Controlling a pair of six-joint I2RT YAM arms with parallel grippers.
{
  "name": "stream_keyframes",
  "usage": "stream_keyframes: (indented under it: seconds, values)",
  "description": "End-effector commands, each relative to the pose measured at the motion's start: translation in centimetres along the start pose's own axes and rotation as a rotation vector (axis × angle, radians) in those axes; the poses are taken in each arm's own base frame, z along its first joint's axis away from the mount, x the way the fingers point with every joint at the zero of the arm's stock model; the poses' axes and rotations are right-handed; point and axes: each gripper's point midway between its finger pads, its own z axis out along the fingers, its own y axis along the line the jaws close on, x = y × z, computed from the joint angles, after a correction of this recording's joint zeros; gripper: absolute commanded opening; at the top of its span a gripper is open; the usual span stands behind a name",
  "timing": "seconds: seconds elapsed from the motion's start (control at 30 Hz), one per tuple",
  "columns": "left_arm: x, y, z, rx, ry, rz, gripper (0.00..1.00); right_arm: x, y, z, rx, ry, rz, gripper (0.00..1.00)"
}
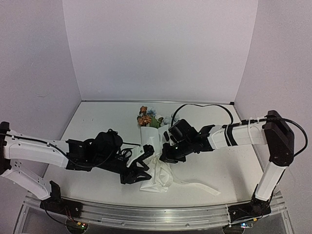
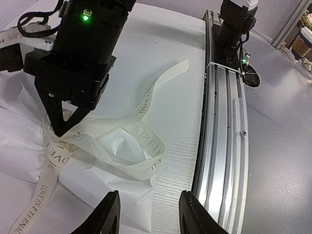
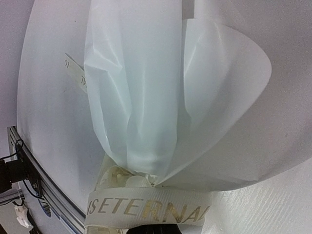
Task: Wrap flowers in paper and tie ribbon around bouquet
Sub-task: Cross the half-tied ribbon over the folded bouquet.
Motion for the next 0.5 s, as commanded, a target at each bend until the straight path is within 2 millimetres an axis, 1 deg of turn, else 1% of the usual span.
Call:
stream_keyframes:
  seconds: [0.0,0.03,0.07,0.1,0.17,0.23,0.27,0.33,0.4,0.47]
  values:
    - [-3.6,1.9,-2.9,-0.153,-0.134,-0.029,0.53,-0.5,0.4,-0.4,-0.022,-0.021,-0.027,0.00]
    - [-4.4,3.2,-3.4,-0.218,-0.179,-0.052,0.56,-0.5,0.4,-0.4,-0.023,-0.020,-0.028,0.00]
    - [-5.1,3.9,-3.8,-0.246,-0.207,-0.065,0.57,-0.5,0.4,-0.4,-0.023,-0.019,-0.030,0.00]
    - [-5.4,4.9,-3.9,-0.268,-0.219,-0.088,0.55,-0.5,0.4,-0.4,-0.024,-0.018,-0.031,0.00]
    - [-5.7,7.7,-3.8,-0.293,-0.219,-0.175,0.49,-0.5,0.6,-0.4,-0.035,-0.020,-0.037,0.00]
    - [-5.4,10.8,-3.4,-0.299,-0.199,-0.280,0.41,-0.5,0.7,-0.4,-0.041,-0.027,-0.039,0.00]
    - [-5.1,12.1,-2.8,-0.295,-0.176,-0.318,0.38,-0.5,0.7,-0.3,-0.040,-0.029,-0.039,0.00]
    - [-4.6,13.3,-1.2,-0.287,-0.111,-0.348,0.32,-0.5,0.7,-0.2,-0.040,-0.032,-0.038,0.00]
    - [-3.7,14.3,0.5,-0.280,-0.050,-0.381,0.26,-0.6,0.7,-0.1,-0.044,-0.036,-0.038,0.00]
    - [-3.1,14.8,1.8,-0.262,-0.010,-0.405,0.21,-0.6,0.8,-0.1,-0.044,-0.038,-0.037,0.00]
